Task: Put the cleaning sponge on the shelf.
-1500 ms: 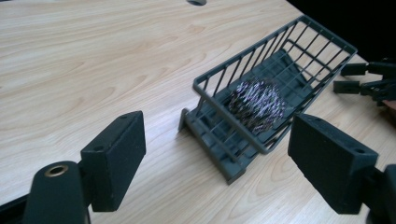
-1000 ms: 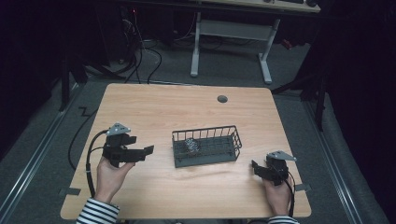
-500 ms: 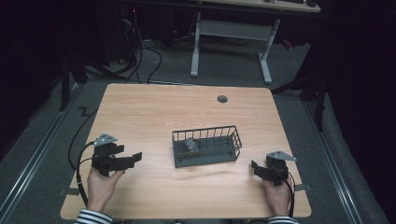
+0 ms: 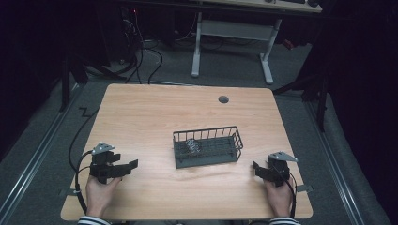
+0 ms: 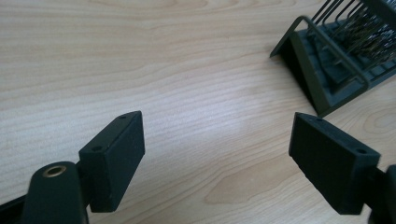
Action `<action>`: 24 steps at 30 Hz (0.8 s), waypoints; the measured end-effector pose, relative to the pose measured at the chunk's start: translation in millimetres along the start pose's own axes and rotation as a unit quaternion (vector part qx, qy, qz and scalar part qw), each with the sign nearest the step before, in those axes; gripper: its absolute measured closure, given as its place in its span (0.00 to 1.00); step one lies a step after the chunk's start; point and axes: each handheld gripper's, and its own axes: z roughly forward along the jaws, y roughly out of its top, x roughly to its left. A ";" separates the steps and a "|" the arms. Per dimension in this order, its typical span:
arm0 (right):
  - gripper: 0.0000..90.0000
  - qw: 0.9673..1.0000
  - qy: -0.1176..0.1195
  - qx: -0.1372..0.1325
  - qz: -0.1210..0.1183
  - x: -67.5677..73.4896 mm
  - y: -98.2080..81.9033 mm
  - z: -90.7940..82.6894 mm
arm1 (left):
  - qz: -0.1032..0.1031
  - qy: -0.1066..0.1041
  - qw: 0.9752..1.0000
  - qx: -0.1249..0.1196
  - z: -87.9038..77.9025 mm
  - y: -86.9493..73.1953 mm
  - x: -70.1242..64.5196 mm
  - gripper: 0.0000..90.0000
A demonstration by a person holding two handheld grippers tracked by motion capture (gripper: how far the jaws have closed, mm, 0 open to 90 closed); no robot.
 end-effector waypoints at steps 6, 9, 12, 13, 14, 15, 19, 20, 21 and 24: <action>0.35 1.000 0.000 0.000 0.000 0.0 0.0 0.0 | 0.005 0.031 0.999 0.016 16.4 -14.6 2.5 0.21; 0.35 1.000 0.000 0.000 0.000 0.0 0.0 0.0 | 0.014 0.048 0.998 0.029 26.0 -21.2 2.3 0.21; 0.35 1.000 0.000 0.000 0.000 0.0 0.0 0.0 | 0.021 0.062 0.997 0.034 31.4 -24.2 1.9 0.20; 0.35 1.000 0.000 0.000 0.000 0.0 0.0 0.0 | 0.026 0.070 0.997 0.035 34.5 -25.9 1.7 0.20; 0.35 1.000 0.000 0.000 0.000 0.0 0.0 0.0 | 0.033 0.081 0.996 0.030 37.4 -27.8 0.9 0.20; 0.35 1.000 0.000 0.000 0.000 0.0 0.0 0.0 | 0.033 0.081 0.996 0.030 37.4 -27.8 0.9 0.20; 0.35 1.000 0.000 0.000 0.000 0.0 0.0 0.0 | 0.053 0.099 0.994 0.014 40.9 -31.6 -0.9 0.20; 0.35 1.000 0.000 0.000 0.000 0.1 0.0 0.0 | 0.070 0.113 0.991 -0.002 43.6 -36.6 -3.2 0.20; 0.35 1.000 0.000 0.000 0.000 0.1 0.0 0.0 | 0.070 0.113 0.991 -0.002 43.6 -36.6 -3.2 0.19; 0.35 1.000 0.000 0.000 0.000 0.0 0.0 0.0 | 0.065 0.115 0.991 -0.004 43.2 -37.4 -3.9 0.20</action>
